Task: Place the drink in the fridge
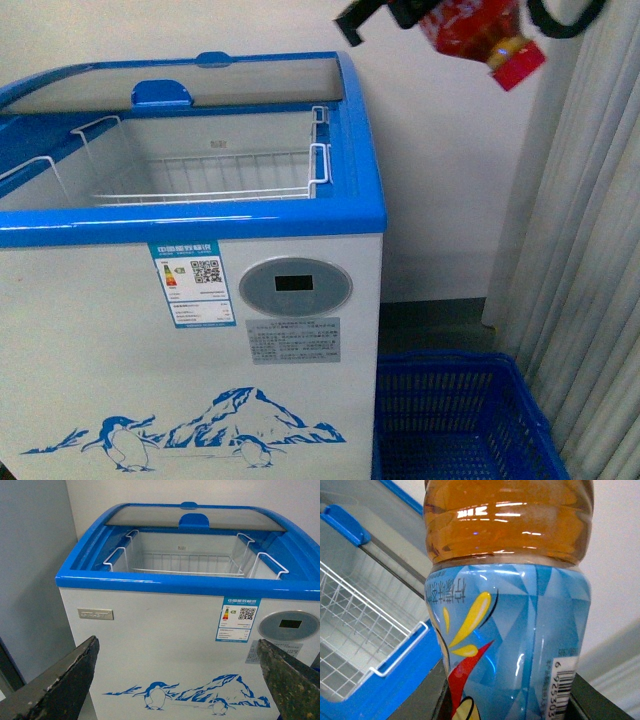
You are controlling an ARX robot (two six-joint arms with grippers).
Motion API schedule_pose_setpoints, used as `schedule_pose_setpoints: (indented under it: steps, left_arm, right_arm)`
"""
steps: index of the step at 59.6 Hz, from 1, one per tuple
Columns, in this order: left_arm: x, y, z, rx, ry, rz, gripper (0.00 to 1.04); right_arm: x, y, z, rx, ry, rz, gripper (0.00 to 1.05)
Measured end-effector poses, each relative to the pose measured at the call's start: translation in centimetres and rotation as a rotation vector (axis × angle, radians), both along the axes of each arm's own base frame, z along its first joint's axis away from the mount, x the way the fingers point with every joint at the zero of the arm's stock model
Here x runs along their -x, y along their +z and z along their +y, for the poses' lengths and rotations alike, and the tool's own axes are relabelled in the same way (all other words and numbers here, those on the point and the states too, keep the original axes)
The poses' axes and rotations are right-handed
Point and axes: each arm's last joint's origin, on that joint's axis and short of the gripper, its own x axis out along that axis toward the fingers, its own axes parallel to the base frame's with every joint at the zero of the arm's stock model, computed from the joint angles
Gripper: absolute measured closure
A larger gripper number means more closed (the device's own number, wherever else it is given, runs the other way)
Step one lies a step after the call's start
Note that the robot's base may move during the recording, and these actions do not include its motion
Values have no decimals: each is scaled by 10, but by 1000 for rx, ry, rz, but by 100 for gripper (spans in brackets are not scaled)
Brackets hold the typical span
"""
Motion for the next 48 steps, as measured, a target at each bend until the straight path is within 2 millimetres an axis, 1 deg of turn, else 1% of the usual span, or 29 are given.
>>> schedule_pose_setpoints:
  steps: [6, 8, 10, 18, 23, 25, 30, 32, 36, 39, 48]
  left_arm:
    - [0, 0, 0, 0, 0, 0, 8]
    - [0, 0, 0, 0, 0, 0, 8]
    - [0, 0, 0, 0, 0, 0, 8]
    - [0, 0, 0, 0, 0, 0, 8]
    - [0, 0, 0, 0, 0, 0, 8]
    - [0, 0, 0, 0, 0, 0, 8]
    - [0, 0, 0, 0, 0, 0, 8]
    - [0, 0, 0, 0, 0, 0, 8]
    - [0, 0, 0, 0, 0, 0, 8]
    - [0, 0, 0, 0, 0, 0, 8]
    - [0, 0, 0, 0, 0, 0, 8]
  right_arm:
    - [-21, 2, 39, 76, 70, 1, 66]
    - [-29, 2, 55, 107, 92, -1, 66]
    - [-34, 2, 65, 121, 104, -4, 66]
    - [-49, -2, 92, 166, 132, -7, 66]
    - [-59, -8, 109, 195, 147, 0, 66]
    - [-64, -13, 117, 208, 151, 6, 66]
    - [-75, -24, 130, 249, 145, -1, 66]
    - [-78, -27, 132, 256, 147, 2, 66]
    - [-88, -39, 139, 291, 146, -3, 66]
    - [-93, -45, 141, 312, 140, -4, 66]
    - [-104, -56, 145, 341, 129, -2, 66]
